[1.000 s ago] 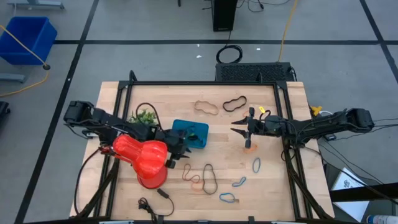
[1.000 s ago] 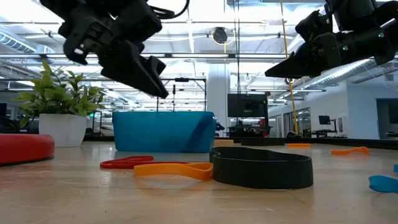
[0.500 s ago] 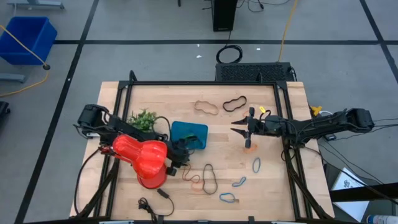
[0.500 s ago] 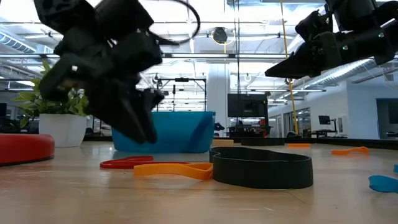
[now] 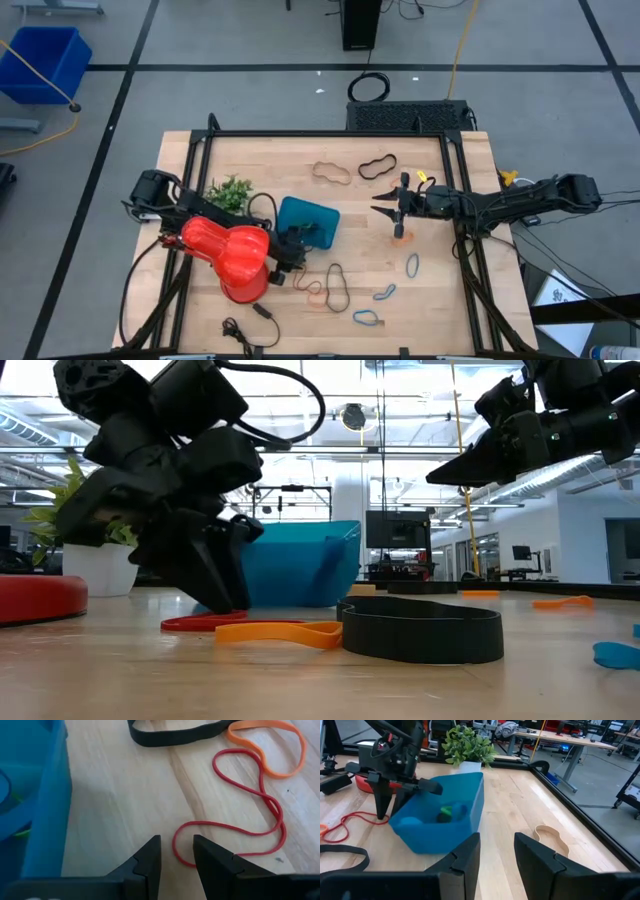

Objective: Pick and place rubber bands into bin
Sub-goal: Put the red rubber band into the blue bin

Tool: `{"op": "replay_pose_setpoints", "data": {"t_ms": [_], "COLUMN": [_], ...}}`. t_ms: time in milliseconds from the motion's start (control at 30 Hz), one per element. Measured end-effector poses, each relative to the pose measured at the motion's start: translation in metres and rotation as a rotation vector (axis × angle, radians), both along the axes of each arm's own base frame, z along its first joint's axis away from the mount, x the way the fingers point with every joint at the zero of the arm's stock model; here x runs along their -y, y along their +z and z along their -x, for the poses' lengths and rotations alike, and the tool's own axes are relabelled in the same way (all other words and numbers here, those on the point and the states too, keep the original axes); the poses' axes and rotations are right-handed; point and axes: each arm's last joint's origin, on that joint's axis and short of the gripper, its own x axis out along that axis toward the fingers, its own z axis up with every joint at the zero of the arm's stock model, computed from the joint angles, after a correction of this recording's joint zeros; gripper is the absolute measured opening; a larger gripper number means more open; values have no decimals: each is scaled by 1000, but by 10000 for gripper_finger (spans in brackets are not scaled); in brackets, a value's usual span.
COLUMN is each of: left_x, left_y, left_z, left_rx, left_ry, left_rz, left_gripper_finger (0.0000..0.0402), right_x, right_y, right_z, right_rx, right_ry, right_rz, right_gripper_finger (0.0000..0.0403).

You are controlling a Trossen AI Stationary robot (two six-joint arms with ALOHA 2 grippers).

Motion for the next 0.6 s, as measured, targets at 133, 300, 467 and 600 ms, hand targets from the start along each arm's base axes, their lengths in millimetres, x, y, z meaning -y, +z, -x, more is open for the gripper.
{"op": "replay_pose_setpoints", "data": {"t_ms": [133, 300, 467, 600], "left_x": [2, 3, 4, 5], "left_y": [0, -2, -2, -2], "left_z": [1, 3, 4, 4], "left_rx": [8, -16, -38, -46], "left_ry": [4, 2, 27, 23], "left_rz": [-33, -35, -14, 1], "left_gripper_finger": [120, 120, 103, 61], "right_x": [0, 0, 0, 0], "right_y": [0, 0, 0, 0], "right_z": [0, 0, 0, 0], "right_rx": [-1, -1, -1, -1], "right_ry": [1, 1, 1, 1], "right_rz": [3, 4, 4, 4], "right_gripper_finger": [114, 114, 114, 114]}}
